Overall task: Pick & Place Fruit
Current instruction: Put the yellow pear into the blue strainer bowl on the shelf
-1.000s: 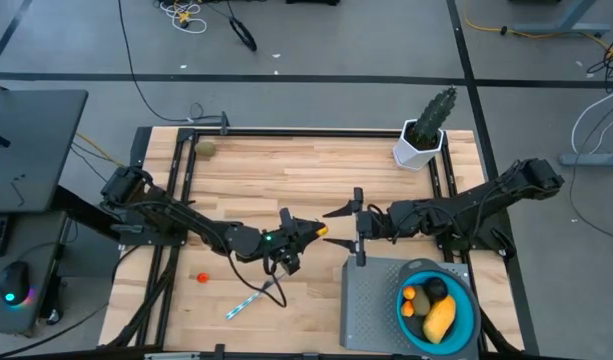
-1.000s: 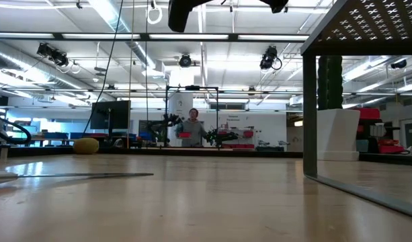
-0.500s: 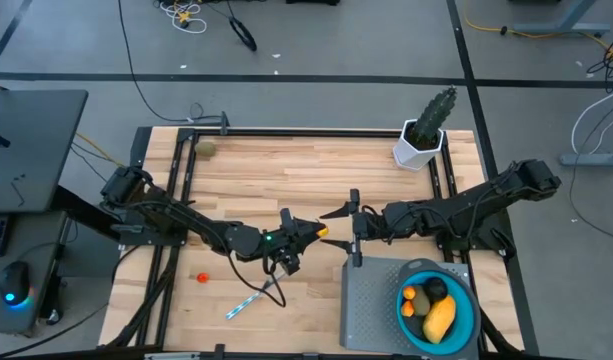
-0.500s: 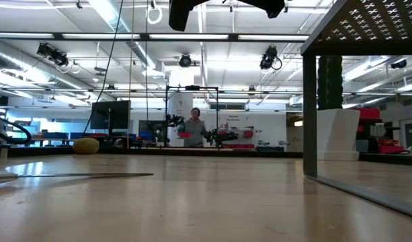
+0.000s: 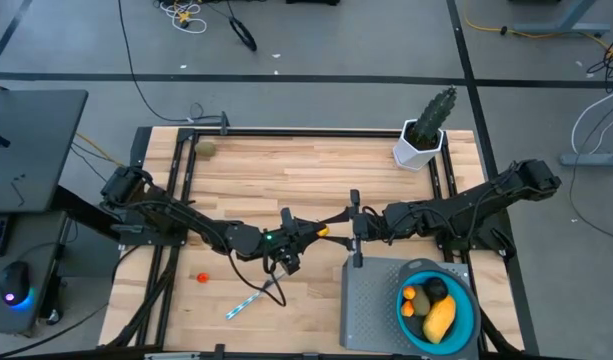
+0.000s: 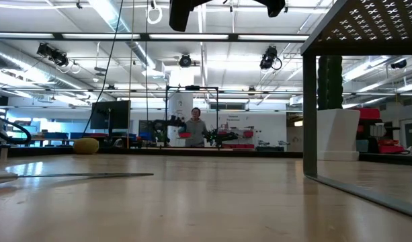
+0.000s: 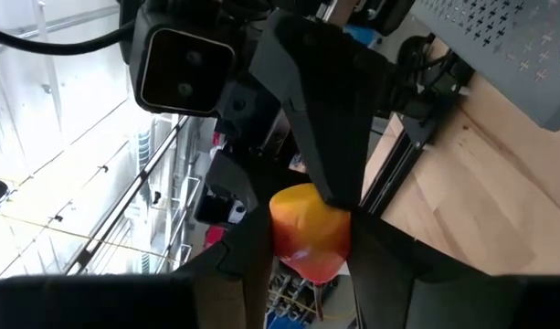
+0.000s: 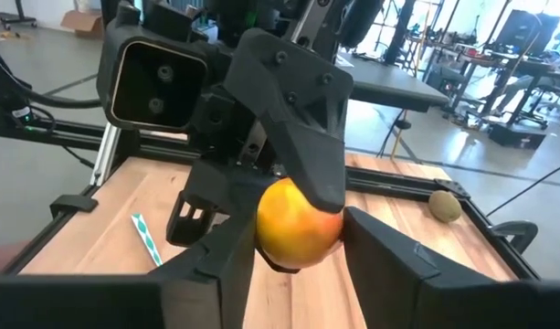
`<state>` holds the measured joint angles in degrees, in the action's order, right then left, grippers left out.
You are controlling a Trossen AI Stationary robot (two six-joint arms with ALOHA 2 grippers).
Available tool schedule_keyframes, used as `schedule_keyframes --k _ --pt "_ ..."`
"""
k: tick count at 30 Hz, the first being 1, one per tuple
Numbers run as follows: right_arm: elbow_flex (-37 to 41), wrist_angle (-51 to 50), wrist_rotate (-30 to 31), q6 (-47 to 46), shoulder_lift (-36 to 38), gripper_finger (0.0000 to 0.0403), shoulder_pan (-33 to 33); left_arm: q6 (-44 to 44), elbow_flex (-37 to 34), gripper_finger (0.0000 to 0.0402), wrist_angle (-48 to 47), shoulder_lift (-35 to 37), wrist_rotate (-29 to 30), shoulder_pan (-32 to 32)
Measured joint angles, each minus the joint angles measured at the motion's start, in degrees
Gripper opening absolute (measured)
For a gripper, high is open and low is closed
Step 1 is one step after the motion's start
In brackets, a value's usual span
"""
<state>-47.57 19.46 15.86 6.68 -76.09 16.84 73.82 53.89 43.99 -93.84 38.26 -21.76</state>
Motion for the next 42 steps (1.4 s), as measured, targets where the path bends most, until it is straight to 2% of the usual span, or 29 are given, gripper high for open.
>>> schedule_keyframes --k 14,24,42 --pt "0.0 -1.9 0.0 0.0 0.0 0.0156 0.0 -3.0 0.0 0.014 -1.2 0.0 -1.1 0.4" --pt "0.0 -3.0 -0.1 0.0 0.0 0.0156 0.0 -12.3 -0.1 0.0142 -1.6 0.0 -4.9 1.6" --pt "0.0 -3.5 0.1 0.2 0.0 0.0156 0.0 -17.5 -0.1 0.0142 -1.1 0.0 -2.1 1.6"
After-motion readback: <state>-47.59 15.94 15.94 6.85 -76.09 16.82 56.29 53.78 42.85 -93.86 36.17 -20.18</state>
